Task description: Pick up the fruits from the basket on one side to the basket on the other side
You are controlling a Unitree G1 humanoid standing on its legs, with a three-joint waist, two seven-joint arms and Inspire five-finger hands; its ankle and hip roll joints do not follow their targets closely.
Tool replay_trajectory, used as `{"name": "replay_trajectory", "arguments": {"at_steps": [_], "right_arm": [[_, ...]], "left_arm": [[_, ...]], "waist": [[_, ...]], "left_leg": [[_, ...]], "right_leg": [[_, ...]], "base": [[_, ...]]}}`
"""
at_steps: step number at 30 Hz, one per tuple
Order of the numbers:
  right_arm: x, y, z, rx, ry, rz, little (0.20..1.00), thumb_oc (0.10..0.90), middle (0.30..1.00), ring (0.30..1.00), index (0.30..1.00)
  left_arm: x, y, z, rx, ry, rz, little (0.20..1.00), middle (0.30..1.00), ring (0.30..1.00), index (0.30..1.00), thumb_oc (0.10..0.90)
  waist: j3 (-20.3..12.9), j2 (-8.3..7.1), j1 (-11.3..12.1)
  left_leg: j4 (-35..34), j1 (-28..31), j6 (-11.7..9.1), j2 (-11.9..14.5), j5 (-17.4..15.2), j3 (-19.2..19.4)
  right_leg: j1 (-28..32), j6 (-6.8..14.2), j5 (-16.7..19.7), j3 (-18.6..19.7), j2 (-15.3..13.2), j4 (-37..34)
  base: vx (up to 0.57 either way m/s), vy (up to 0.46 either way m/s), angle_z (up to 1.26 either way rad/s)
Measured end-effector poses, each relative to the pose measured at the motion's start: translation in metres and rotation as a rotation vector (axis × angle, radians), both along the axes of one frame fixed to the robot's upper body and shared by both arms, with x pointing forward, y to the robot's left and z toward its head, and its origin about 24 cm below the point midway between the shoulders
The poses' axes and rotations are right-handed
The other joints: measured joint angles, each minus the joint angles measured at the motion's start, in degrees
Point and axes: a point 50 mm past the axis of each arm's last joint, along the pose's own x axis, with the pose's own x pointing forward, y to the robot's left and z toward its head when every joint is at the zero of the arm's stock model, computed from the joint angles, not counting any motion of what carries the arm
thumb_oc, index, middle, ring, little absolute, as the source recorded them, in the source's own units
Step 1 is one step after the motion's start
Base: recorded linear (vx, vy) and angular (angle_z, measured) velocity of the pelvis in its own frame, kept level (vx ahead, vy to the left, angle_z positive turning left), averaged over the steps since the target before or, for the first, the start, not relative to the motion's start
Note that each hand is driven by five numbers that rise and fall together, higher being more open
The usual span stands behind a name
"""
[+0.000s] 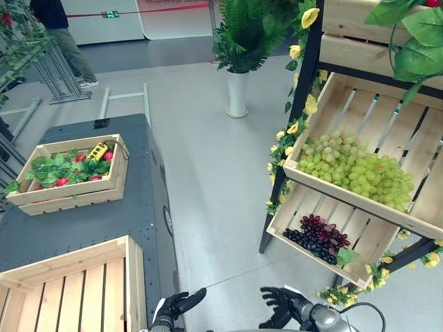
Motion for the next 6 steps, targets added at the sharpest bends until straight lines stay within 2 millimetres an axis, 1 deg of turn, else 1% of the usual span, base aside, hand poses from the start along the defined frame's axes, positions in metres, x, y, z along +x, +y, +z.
{"name": "replay_trajectory", "arguments": {"at_steps": [3, 6], "right_arm": [[-0.0028, -0.0068, -0.0018, -0.031, 0.026, -0.012, 0.9, 0.8, 0.9, 0.9, 0.9], [-0.0057, -0.0106, -0.0043, -0.053, 0.064, -0.059, 0.9, 0.8, 0.9, 0.9, 0.9]], "left_arm": [[-0.0045, -0.0023, -0.002, -0.002, 0.03, -0.045, 0.9, 0.9, 0.9, 0.9, 0.8], [-0.0082, -0.0032, -0.0032, -0.009, 0.046, -0.059, 0.9, 0.9, 0.9, 0.9, 0.8]], "waist": [[-0.4, 0.62, 0.4], [-0.6, 0.87, 0.5]], "left_leg": [[0.0, 0.1, 0.0, 0.1, 0.0, -0.4], [0.0, 0.2, 0.0, 0.3, 0.0, -1.2]], "right_leg": [[0.3, -0.1, -0.2, -0.5, 0.1, 0.0], [0.8, -0.2, -0.4, -1.2, 0.2, 0.0]], "base": [[0.03, -0.007, 0.08], [0.03, -0.007, 0.12]]}}
